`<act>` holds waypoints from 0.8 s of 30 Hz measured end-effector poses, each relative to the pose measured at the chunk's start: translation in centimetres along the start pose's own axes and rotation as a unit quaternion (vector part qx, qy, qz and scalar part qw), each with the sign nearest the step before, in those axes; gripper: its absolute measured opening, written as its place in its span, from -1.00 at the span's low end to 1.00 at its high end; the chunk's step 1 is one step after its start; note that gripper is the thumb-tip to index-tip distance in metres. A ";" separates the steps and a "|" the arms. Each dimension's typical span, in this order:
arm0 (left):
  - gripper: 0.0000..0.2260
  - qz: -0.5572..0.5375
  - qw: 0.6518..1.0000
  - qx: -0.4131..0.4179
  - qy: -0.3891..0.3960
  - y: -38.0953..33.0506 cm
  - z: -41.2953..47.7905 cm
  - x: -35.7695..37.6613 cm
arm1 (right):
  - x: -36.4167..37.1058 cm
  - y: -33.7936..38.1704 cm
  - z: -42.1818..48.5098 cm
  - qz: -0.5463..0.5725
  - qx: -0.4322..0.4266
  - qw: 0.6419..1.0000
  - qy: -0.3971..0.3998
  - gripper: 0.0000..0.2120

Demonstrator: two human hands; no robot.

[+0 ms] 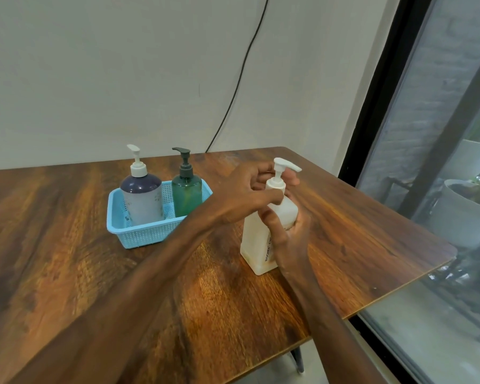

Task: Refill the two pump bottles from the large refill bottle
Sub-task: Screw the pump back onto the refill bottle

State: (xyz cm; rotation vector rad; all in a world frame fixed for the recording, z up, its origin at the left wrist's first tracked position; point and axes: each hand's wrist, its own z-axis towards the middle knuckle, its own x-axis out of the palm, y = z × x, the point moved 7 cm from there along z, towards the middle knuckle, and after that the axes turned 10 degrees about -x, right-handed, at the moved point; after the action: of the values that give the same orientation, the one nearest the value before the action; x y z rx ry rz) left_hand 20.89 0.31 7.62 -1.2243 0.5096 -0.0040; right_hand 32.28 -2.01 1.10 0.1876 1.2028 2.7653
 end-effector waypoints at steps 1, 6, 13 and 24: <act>-0.64 0.013 1.000 -0.011 -0.008 0.2 0.1 0.1 | -0.1 -0.2 0.0 -0.003 0.002 1.000 -0.002 -0.45; -0.45 0.085 0.991 -0.003 -0.104 0.0 -0.1 -1.6 | 0.0 -0.4 -0.1 0.000 0.006 1.000 0.009 -0.40; -0.47 0.026 0.999 -0.028 -0.013 -0.2 -0.5 -0.9 | 0.0 -0.6 -0.2 0.011 0.021 1.000 0.004 -0.45; -0.76 0.070 0.991 0.025 -0.111 -1.1 -1.5 -1.7 | 0.1 0.2 -0.3 0.017 0.006 1.000 0.019 -0.54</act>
State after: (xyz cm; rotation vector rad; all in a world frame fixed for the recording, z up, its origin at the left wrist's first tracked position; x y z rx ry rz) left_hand 19.11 -0.94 8.83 -1.1217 0.3978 0.2354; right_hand 32.09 -2.35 1.02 0.1586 1.2357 2.8043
